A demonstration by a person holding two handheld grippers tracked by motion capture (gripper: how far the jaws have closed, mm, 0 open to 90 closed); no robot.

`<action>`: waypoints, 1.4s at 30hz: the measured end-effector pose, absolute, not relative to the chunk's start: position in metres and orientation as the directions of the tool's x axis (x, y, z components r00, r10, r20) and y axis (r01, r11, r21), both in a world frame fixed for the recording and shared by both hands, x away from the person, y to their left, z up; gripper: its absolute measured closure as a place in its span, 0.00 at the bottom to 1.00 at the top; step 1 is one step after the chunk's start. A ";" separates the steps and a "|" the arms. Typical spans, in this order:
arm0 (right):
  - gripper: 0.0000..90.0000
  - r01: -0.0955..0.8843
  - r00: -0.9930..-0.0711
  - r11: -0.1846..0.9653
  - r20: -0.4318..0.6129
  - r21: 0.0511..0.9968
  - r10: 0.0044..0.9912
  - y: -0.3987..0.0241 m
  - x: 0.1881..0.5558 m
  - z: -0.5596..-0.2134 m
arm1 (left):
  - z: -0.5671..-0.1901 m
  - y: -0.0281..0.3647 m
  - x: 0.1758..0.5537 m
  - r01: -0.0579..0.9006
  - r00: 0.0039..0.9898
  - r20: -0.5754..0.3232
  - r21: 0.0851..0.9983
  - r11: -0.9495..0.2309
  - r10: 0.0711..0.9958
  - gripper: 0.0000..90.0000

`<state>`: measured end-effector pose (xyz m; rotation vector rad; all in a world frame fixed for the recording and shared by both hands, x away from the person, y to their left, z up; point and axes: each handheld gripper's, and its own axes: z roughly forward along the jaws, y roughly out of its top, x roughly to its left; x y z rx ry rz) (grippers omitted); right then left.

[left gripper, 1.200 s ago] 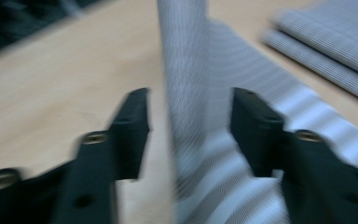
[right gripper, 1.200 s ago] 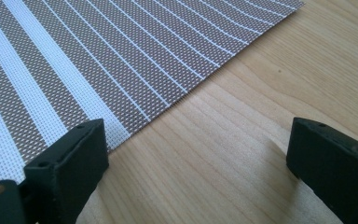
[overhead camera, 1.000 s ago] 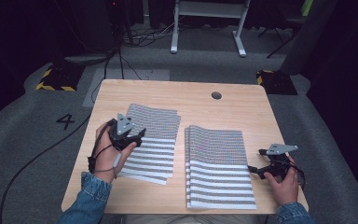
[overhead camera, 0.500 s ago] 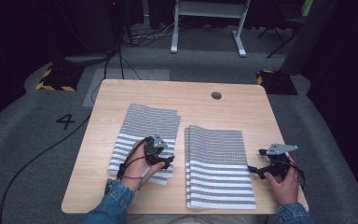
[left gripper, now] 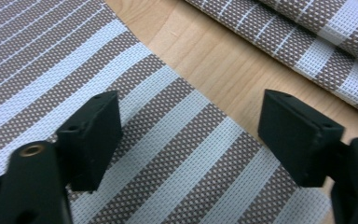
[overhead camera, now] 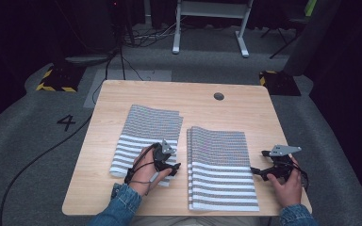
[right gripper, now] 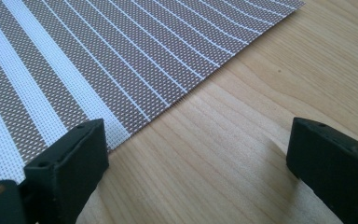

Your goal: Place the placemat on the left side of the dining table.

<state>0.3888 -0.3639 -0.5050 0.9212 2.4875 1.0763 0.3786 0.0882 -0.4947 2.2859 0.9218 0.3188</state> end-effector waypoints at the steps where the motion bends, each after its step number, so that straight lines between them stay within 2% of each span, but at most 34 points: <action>1: 0.06 0.445 -0.758 0.520 -0.002 0.729 0.652 -0.364 0.389 -0.505 | -0.495 0.088 0.379 0.533 0.724 -0.015 0.647 -0.546 0.690 0.34; 2: 0.06 0.445 -0.758 0.520 -0.002 0.729 0.652 -0.364 0.389 -0.505 | -0.494 0.092 0.380 0.531 0.725 -0.015 0.648 -0.546 0.688 0.34; 3: 0.06 0.445 -0.758 0.519 -0.002 0.730 0.652 -0.364 0.389 -0.505 | -0.494 0.096 0.382 0.517 0.733 -0.017 0.663 -0.541 0.680 0.45; 9: 0.06 0.445 -0.758 0.519 -0.002 0.729 0.652 -0.364 0.389 -0.505 | -0.493 0.106 0.385 0.522 0.725 -0.036 0.680 -0.515 0.688 0.64; 11: 0.06 0.445 -0.758 0.520 -0.002 0.729 0.652 -0.364 0.389 -0.505 | -0.489 0.110 0.384 0.528 0.720 -0.032 0.674 -0.517 0.694 0.83; 12: 0.06 0.445 -0.758 0.520 -0.002 0.729 0.652 -0.364 0.389 -0.505 | -0.486 0.111 0.382 0.532 0.722 -0.038 0.668 -0.520 0.691 0.90; 14: 0.06 0.445 -0.758 0.520 -0.002 0.730 0.652 -0.364 0.389 -0.505 | -0.480 0.111 0.377 0.523 0.730 -0.039 0.674 -0.522 0.682 0.94; 17: 0.06 0.445 -0.758 0.520 -0.002 0.729 0.652 -0.364 0.389 -0.505 | -0.473 0.111 0.373 0.498 0.740 -0.022 0.691 -0.525 0.672 0.95; 23: 0.06 0.446 -0.757 0.519 -0.002 0.730 0.653 -0.364 0.389 -0.505 | -0.448 0.121 0.374 0.472 0.732 -0.070 0.769 -0.430 0.678 0.95; 28: 0.06 0.446 -0.757 0.519 -0.002 0.730 0.653 -0.364 0.389 -0.505 | -0.428 0.133 0.377 0.435 0.720 -0.047 0.808 -0.397 0.692 0.96; 29: 0.06 0.445 -0.757 0.519 -0.002 0.730 0.653 -0.364 0.389 -0.505 | -0.425 0.134 0.376 0.435 0.718 -0.069 0.822 -0.369 0.693 0.96; 42: 0.06 0.445 -0.758 0.519 -0.003 0.730 0.653 -0.364 0.389 -0.505 | -0.379 0.176 0.380 0.364 0.637 0.008 0.879 -0.309 0.771 0.95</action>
